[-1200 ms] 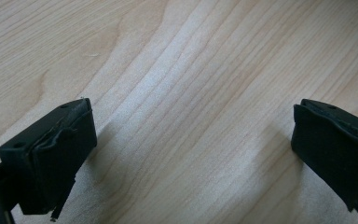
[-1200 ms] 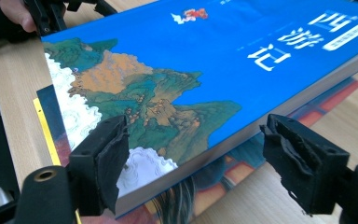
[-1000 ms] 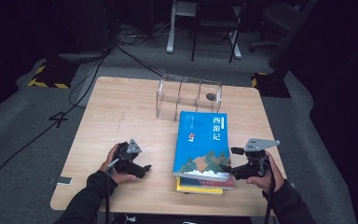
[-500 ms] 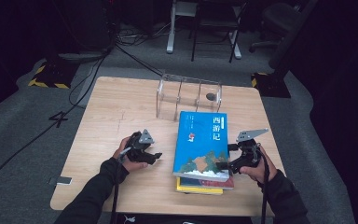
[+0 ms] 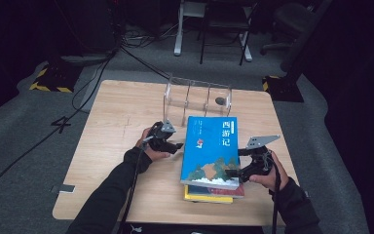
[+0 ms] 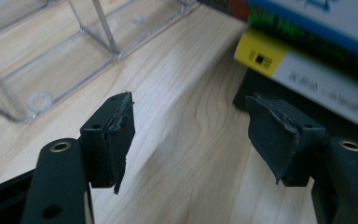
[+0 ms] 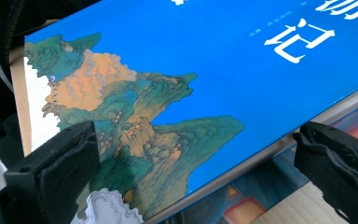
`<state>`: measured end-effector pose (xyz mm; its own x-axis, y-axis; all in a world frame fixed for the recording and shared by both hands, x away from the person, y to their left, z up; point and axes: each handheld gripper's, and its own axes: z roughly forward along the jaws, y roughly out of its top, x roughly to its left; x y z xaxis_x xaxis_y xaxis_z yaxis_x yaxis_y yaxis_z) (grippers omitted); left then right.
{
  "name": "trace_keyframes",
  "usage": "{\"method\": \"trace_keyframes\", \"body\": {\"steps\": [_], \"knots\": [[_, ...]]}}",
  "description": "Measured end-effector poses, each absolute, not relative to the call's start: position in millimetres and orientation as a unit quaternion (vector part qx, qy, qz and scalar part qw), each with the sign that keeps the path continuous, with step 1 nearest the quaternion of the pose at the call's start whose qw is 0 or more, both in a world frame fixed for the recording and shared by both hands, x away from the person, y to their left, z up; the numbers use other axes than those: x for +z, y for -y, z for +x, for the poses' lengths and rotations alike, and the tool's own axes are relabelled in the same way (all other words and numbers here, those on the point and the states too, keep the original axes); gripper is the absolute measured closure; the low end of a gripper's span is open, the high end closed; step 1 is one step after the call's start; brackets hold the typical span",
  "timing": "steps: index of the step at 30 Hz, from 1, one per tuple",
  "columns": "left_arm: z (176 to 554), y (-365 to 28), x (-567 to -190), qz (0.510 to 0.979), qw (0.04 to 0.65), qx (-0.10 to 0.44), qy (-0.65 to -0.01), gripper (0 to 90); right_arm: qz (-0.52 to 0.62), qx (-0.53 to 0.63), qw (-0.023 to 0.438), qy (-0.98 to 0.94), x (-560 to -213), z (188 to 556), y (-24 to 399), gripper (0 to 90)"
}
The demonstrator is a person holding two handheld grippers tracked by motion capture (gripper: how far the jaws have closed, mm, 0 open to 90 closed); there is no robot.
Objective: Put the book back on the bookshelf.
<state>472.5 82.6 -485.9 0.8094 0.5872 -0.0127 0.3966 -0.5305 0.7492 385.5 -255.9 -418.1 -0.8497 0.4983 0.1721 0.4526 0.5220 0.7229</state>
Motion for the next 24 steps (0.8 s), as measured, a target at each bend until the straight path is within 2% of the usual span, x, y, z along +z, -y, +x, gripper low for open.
{"method": "trace_keyframes", "body": {"steps": [3, 7, 9, 14, 19, 20, 21, 22, 24], "knots": [[473.3, -78.5, -483.9, 0.861, 0.4, 0.127, -0.286, 34.6, 0.269, 0.406, 0.031, -0.873, -416.5, 385.1, 255.5, 0.6], [474.6, -81.0, -477.1, 0.841, 0.442, 0.116, -0.289, 36.4, 0.261, 0.414, 0.035, -0.871, -415.1, 385.6, 255.9, 0.7], [476.1, -77.6, -476.0, 0.845, 0.433, 0.122, -0.289, 40.1, 0.259, 0.419, 0.036, -0.869, -414.7, 387.1, 254.9, 0.8], [478.2, -77.5, -475.8, 0.842, 0.436, 0.124, -0.292, 43.0, 0.257, 0.429, 0.033, -0.865, -416.2, 399.3, 250.2, 1.4], [480.3, -77.2, -476.1, 0.838, 0.439, 0.129, -0.297, 44.4, 0.265, 0.454, 0.028, -0.85, -418.7, 414.7, 248.7, 13.8], [480.8, -77.4, -476.3, 0.838, 0.44, 0.127, -0.297, 44.4, 0.265, 0.454, 0.028, -0.85, -418.7, 414.7, 248.7, 13.8], [481.0, -77.4, -476.2, 0.837, 0.44, 0.13, -0.298, 44.4, 0.264, 0.459, 0.026, -0.848, -419.2, 417.1, 248.0, 17.4], [481.2, -77.2, -476.2, 0.837, 0.44, 0.131, -0.299, 44.6, 0.263, 0.468, 0.018, -0.843, -420.9, 421.5, 244.8, 25.4], [482.1, -76.2, -477.0, 0.836, 0.439, 0.132, -0.301, 46.1, 0.259, 0.472, 0.009, -0.842, -421.3, 425.3, 242.1, 30.5]]}}
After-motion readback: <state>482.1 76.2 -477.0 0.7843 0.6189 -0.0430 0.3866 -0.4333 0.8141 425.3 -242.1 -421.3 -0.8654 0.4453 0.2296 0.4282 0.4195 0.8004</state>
